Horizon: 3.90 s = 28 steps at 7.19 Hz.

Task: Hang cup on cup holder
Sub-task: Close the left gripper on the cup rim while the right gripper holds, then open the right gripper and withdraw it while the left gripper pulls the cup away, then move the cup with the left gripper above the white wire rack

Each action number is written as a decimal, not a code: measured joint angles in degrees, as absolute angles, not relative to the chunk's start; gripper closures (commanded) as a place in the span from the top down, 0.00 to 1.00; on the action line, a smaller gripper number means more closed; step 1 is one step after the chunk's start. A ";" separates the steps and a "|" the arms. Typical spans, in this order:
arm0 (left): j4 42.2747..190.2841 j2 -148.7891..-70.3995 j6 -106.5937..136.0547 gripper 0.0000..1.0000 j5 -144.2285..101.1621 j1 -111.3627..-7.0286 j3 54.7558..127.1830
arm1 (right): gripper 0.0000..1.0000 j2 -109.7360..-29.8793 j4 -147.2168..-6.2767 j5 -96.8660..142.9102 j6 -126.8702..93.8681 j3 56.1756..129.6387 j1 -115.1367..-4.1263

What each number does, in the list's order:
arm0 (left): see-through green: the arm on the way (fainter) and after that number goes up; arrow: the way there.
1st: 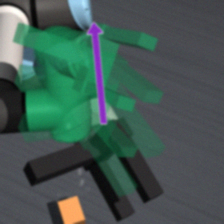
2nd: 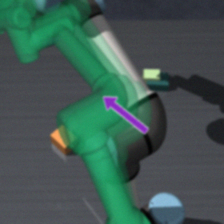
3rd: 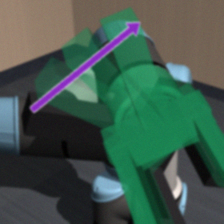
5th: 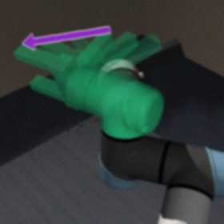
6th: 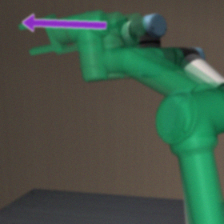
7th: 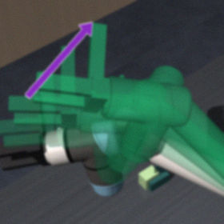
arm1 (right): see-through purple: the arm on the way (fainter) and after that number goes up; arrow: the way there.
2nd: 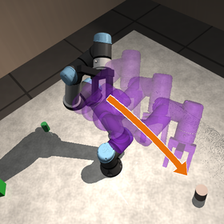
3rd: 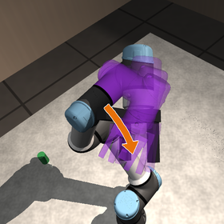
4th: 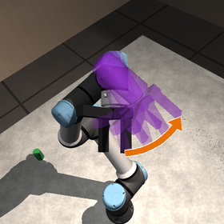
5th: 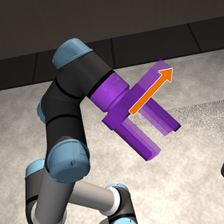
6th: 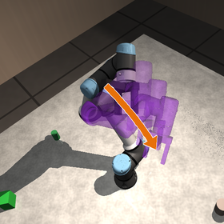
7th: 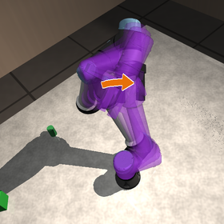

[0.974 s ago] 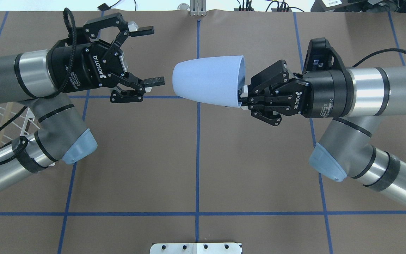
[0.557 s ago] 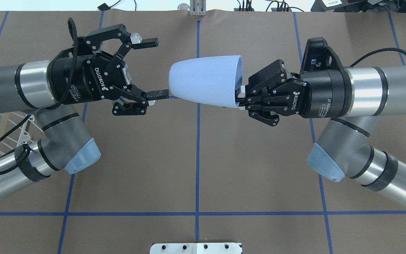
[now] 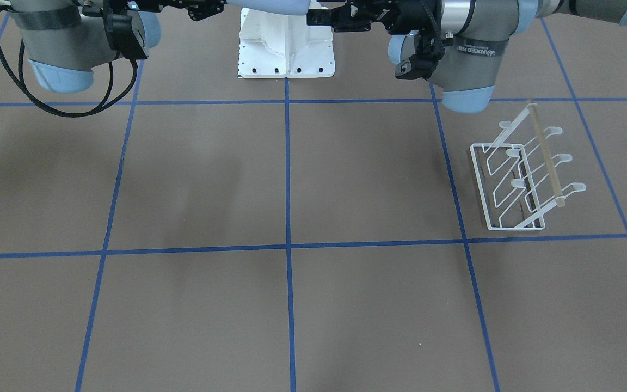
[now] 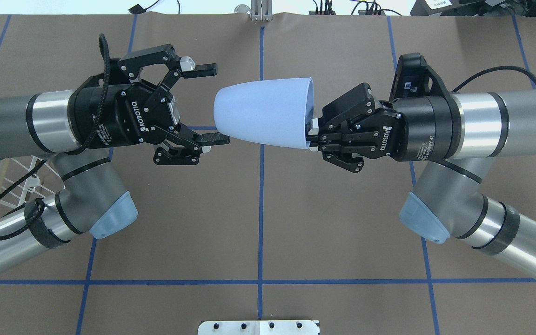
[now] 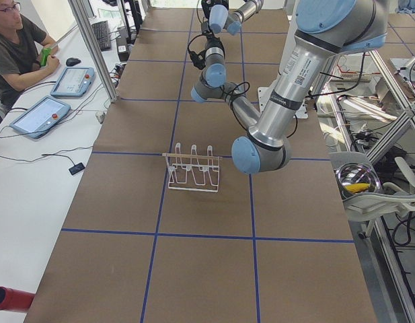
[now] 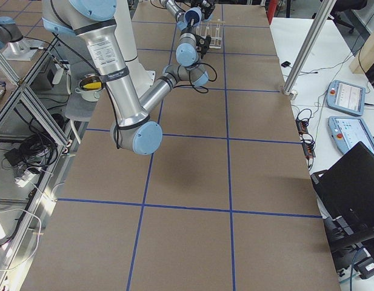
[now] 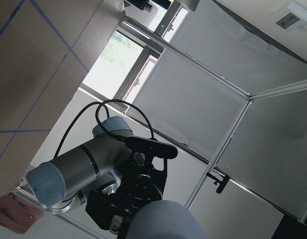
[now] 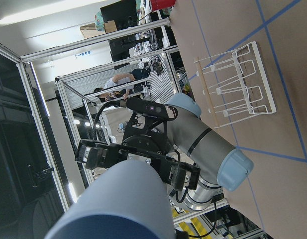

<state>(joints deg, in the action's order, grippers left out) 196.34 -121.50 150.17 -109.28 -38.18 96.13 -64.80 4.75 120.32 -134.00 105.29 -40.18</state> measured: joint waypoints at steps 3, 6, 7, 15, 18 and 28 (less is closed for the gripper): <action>196.29 -121.68 150.19 0.98 -109.17 -37.08 96.97 | 0.00 -64.78 4.99 120.30 -134.02 105.27 -39.23; 196.11 -121.80 150.04 0.97 -108.91 -35.75 97.37 | 0.00 -64.78 5.05 120.22 -133.97 105.22 -38.60; 196.04 -121.81 150.03 0.97 -108.84 -35.46 97.63 | 0.00 -64.78 5.05 120.18 -133.95 105.21 -38.46; 195.89 -121.82 150.12 0.00 -108.81 -34.25 98.42 | 1.00 -64.99 5.49 119.01 -133.72 105.20 -37.59; 195.64 -121.31 150.26 0.00 -108.80 -34.24 99.24 | 1.00 -65.09 5.53 118.60 -132.69 105.36 -37.96; 161.02 -115.30 121.56 0.00 -117.07 -51.00 106.09 | 1.00 -74.67 -7.52 128.79 -95.39 96.27 -57.50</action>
<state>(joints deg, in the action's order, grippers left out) 161.02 -115.30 121.56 -117.07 -51.00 106.09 -74.67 -7.52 128.79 -95.39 96.27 -57.50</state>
